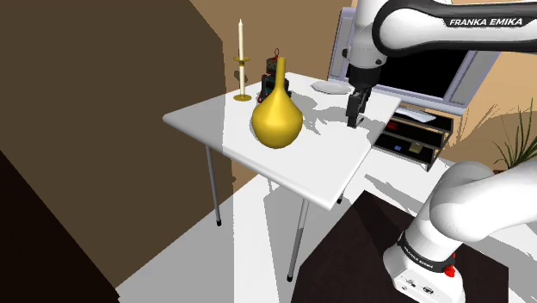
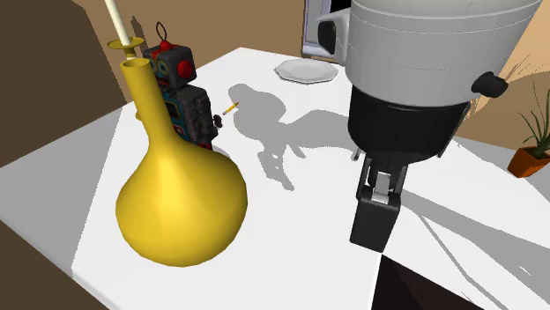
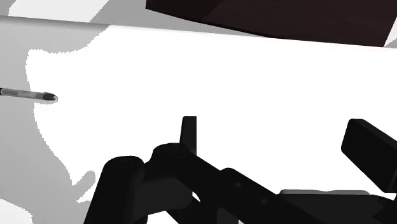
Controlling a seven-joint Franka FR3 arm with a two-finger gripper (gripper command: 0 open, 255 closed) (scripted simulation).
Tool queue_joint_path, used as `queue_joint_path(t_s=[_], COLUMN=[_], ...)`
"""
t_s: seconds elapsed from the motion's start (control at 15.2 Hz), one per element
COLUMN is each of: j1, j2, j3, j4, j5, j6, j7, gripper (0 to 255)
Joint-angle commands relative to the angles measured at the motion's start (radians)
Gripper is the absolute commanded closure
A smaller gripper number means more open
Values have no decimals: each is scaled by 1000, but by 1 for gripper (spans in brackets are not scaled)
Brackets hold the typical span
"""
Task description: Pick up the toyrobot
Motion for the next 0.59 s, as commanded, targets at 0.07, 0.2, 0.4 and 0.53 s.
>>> queue_joint_path(t_s=[0.07, 0.2, 0.4, 0.53], j1=[-1, -2, -2, -1], j2=[40, 119, 235, 312], j3=[-7, -20, -38, -50], j4=[30, 92, 195, 268], j5=[2, 6, 18, 28], j6=[14, 36, 60, 69], j7=[-7, -22, -46, -63], gripper=[0, 0, 0, 0])
